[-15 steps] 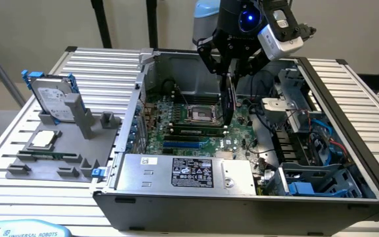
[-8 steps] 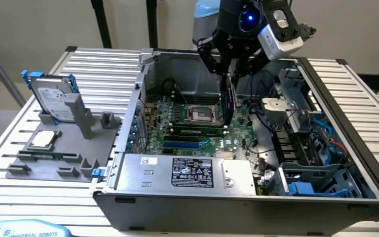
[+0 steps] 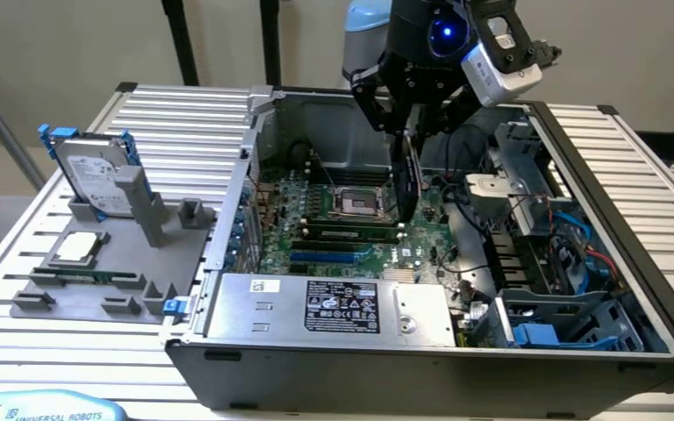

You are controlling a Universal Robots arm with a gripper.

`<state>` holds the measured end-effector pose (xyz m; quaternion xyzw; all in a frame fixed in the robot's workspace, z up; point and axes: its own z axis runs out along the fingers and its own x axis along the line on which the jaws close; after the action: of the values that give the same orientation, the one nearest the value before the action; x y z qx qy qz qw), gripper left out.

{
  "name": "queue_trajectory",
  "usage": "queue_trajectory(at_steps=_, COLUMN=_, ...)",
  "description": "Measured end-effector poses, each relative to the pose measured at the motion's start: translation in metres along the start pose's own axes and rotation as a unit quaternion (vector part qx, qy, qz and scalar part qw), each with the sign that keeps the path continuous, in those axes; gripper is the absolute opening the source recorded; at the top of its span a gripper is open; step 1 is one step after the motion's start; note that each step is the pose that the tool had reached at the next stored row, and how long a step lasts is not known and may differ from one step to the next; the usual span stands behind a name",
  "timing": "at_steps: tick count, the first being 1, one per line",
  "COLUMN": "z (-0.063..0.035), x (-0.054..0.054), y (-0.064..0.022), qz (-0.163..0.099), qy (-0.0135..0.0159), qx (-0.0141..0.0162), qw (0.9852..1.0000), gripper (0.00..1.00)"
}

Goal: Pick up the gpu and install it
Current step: 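Insert the gpu into the slot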

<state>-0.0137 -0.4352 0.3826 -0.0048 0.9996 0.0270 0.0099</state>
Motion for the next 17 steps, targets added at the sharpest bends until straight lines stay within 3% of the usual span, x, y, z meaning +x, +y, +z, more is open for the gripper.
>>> queue_trajectory(at_steps=4, z=0.0008, x=0.0, y=-0.0001, qz=-0.037, qy=0.0019, qx=-0.0009, qw=0.9993, gripper=0.27)
queue_trajectory(at_steps=9, z=0.0025, x=0.0001, y=-0.0002, qz=-0.081, qy=0.0044, qx=-0.0017, qw=0.9967, gripper=0.27)
queue_trajectory(at_steps=13, z=0.0043, x=0.0001, y=-0.0003, qz=-0.118, qy=0.0063, qx=-0.0025, qw=0.993, gripper=0.27)
queue_trajectory(at_steps=17, z=0.0065, x=0.0002, y=-0.0004, qz=-0.154, qy=0.0082, qx=-0.0033, qw=0.9881, gripper=0.27)
